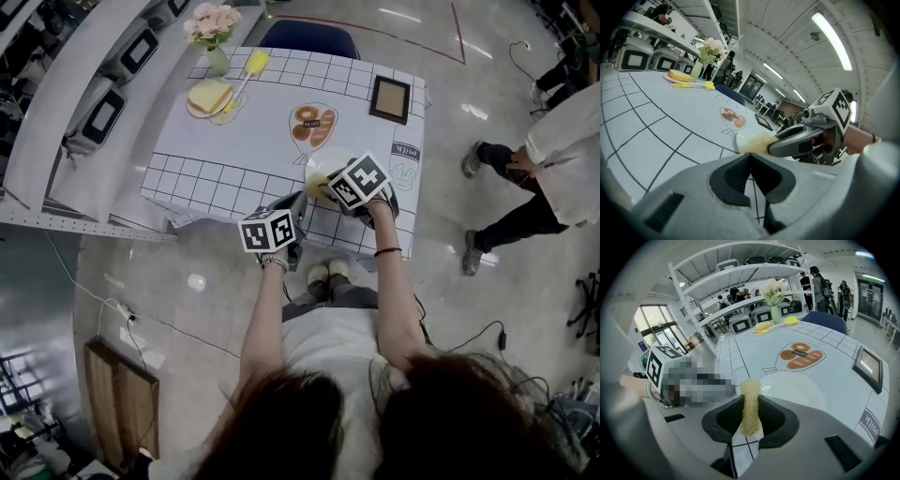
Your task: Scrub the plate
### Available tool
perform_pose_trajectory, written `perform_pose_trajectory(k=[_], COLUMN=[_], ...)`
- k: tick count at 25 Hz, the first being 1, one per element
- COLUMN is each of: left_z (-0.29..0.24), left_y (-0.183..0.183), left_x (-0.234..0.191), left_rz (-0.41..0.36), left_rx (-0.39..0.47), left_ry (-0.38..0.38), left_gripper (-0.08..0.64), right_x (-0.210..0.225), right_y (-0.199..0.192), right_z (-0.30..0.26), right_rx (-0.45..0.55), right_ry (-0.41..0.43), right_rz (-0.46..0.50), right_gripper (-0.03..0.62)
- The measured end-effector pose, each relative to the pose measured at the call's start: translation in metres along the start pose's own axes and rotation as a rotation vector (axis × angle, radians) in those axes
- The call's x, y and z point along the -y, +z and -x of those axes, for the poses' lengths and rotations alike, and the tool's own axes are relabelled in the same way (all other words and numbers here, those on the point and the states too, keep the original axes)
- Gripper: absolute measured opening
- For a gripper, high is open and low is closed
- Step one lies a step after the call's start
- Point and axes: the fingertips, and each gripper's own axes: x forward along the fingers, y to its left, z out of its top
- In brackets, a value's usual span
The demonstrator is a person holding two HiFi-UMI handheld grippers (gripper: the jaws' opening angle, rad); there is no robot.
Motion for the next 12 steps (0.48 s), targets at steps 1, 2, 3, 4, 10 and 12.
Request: perform_pose_trajectory(k=[1,2,3,4,10,12], left_z=[0.000,-0.001,-0.001,-0.002,-0.005,-0.006], left_y=[0.001,0.002,0.003,0.005,0.012,0.014], left_x=[-0.001,-0.001,-0.002,-0.003,-0.007,-0.009], left_rz=[0.001,0.002,0.002,0.002,0.001,0.001], left_rx=[0.002,0.003,0.005,0.006,0.012,0.012], left_ry=[0.001,0.002,0.003,0.005,0.005,0.007], left_gripper=[0.011,0.011,0.011,0.011,0.011,0.011], right_x=[0.001,0.002,0.003,0.004,0.012,0.015], right_y=[0.001,0.003,0.004,0.006,0.015,0.018], right_z=[-0.001,-0.001,-0.002,-0.003,-0.006,-0.007], right_rx=[0.001,0.002,0.002,0.003,0.017,0.022], right_ry=[0.000,-0.001,-0.002,-0.002,-0.013,-0.018], right_rz=[0.002,0.004,0.006,0.007,0.011,0.010], right_gripper=[0.080,0.080,0.080,0.080,0.080,0.080])
